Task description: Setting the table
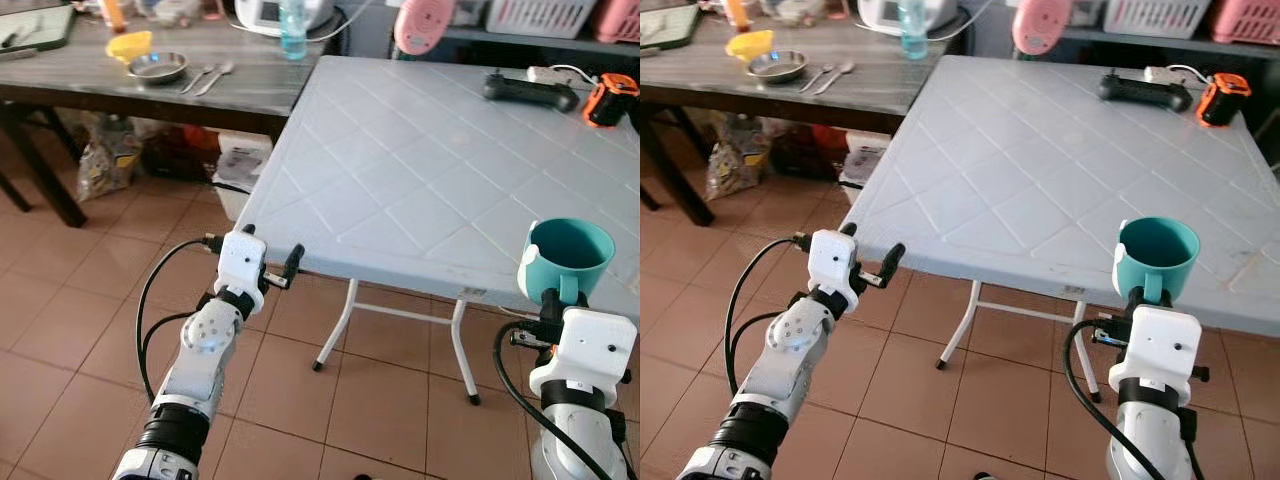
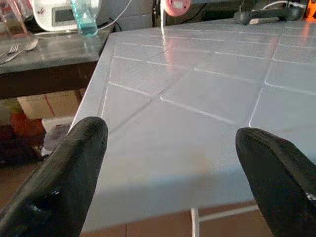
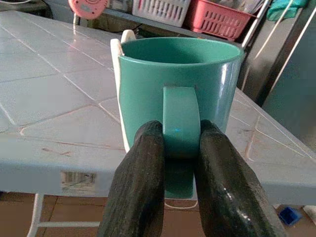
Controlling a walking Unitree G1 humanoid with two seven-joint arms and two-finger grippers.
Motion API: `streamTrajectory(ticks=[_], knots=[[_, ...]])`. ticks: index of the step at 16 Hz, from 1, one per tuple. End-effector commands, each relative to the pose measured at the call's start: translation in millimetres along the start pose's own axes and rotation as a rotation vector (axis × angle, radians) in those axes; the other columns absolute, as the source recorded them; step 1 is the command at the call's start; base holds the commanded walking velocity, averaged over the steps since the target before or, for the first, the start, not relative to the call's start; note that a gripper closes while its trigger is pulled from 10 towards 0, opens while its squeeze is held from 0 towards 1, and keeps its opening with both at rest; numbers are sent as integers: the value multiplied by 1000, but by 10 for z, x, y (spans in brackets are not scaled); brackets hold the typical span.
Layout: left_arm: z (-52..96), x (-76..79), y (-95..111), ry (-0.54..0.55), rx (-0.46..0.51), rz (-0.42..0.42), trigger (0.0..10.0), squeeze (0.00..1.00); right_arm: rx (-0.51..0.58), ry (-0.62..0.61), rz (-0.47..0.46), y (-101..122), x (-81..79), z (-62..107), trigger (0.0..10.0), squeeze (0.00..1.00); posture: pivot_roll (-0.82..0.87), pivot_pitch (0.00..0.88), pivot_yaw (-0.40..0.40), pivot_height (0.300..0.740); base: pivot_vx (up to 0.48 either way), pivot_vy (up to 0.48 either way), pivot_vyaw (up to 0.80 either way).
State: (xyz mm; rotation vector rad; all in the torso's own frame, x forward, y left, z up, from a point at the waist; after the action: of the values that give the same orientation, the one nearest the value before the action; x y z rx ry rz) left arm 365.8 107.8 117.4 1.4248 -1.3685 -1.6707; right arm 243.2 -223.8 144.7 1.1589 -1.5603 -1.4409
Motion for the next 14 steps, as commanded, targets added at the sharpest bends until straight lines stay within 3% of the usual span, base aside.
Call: streamTrajectory(ticks=[1,4,14], knots=[[-34,-50,86,18,29,-18,10000,0,34,-4,2,84,6,-7,10000,0,-42,93,42,740,0,0,-800],[-69,-79,155,26,54,-28,10000,0,75,3,8,193,-8,-52,10000,0,-39,88,44,740,0,0,-800],[-110,-47,188,33,64,-26,10000,0,84,3,5,198,-17,-72,10000,0,-41,74,49,740,0,0,-800]])
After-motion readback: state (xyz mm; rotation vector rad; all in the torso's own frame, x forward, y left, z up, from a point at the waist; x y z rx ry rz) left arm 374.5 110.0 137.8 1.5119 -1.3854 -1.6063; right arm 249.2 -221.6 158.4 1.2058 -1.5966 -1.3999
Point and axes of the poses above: a point about 5 cm out from each wrist's last joint towards the gripper, its own z axis pointing back from the gripper into the wrist, its own y axis along the axis of the wrist's last joint, x = y × z, the point moved 4 cm from there along -z, pointing out of the wrist towards the gripper, and after that the axes turned 15 degrees about -z, right-handed, at the moved point
